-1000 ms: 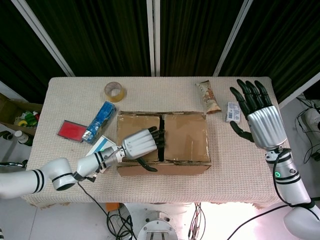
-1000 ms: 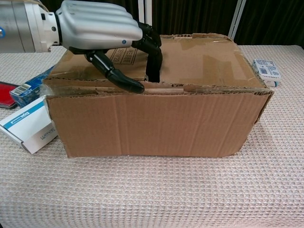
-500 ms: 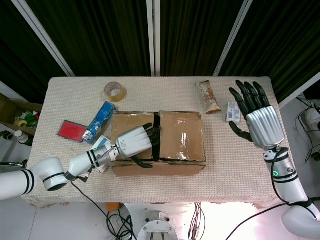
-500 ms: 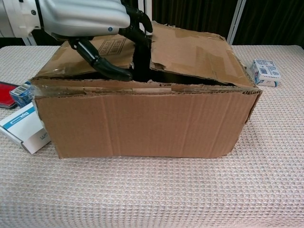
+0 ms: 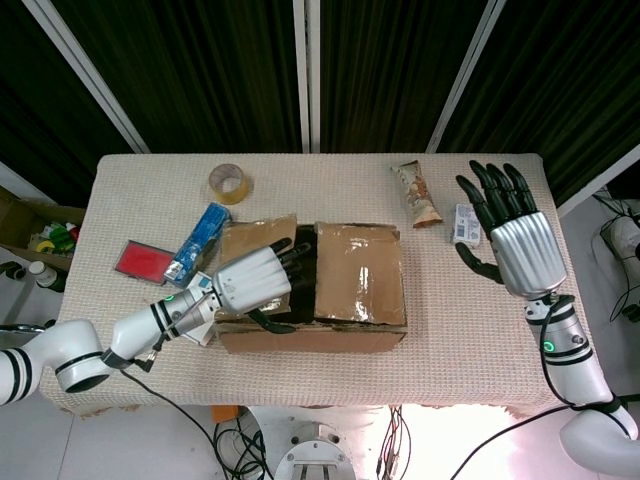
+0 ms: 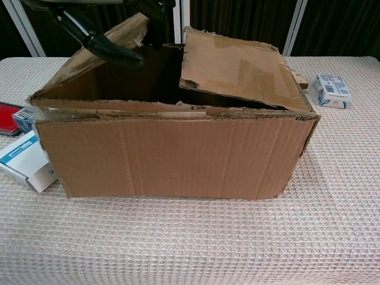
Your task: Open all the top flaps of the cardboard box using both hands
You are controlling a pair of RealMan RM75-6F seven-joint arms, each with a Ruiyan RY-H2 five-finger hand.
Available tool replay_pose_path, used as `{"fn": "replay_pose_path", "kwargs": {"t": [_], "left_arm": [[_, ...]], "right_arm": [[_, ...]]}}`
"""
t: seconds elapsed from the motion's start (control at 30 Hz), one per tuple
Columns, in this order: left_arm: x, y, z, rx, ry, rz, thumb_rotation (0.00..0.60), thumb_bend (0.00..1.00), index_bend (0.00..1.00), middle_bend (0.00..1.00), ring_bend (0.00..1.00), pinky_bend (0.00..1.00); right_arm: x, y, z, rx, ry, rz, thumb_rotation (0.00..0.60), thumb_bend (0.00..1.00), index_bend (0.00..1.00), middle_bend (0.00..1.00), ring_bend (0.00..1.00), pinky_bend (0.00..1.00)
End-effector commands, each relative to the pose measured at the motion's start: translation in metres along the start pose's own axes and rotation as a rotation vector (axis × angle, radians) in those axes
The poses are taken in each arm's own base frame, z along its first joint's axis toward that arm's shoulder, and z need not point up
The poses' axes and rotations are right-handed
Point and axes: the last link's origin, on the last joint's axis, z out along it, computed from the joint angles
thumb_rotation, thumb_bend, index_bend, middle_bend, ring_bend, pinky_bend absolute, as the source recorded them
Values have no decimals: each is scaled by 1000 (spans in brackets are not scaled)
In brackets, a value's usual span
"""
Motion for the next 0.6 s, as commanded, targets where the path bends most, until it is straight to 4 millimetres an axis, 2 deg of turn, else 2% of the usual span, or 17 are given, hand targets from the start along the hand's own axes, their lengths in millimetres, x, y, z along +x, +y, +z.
{"fn": "replay_pose_path", "kwargs": {"t": [0.03, 0.27, 0.37, 0.6], "left_arm": [[8, -5, -6, 20, 9, 0, 0, 145, 392, 426, 120, 271], [24, -13, -18, 53, 24, 35, 0, 144, 392, 426, 120, 271], [30, -18, -23, 72, 32, 70, 0, 145, 427, 427, 120, 271], [33, -27, -36, 113, 10, 91, 0, 146, 455, 439, 120, 271]], "right_arm": [[0, -1, 0, 2, 1, 2, 600, 213, 0, 0, 0, 0], [1, -5, 2, 11, 6, 8, 600, 213, 0, 0, 0, 0], [1, -7, 2, 14, 6, 10, 600, 209, 0, 0, 0, 0], [1, -8, 2, 14, 8, 19, 600, 193, 0, 0, 0, 0]]}}
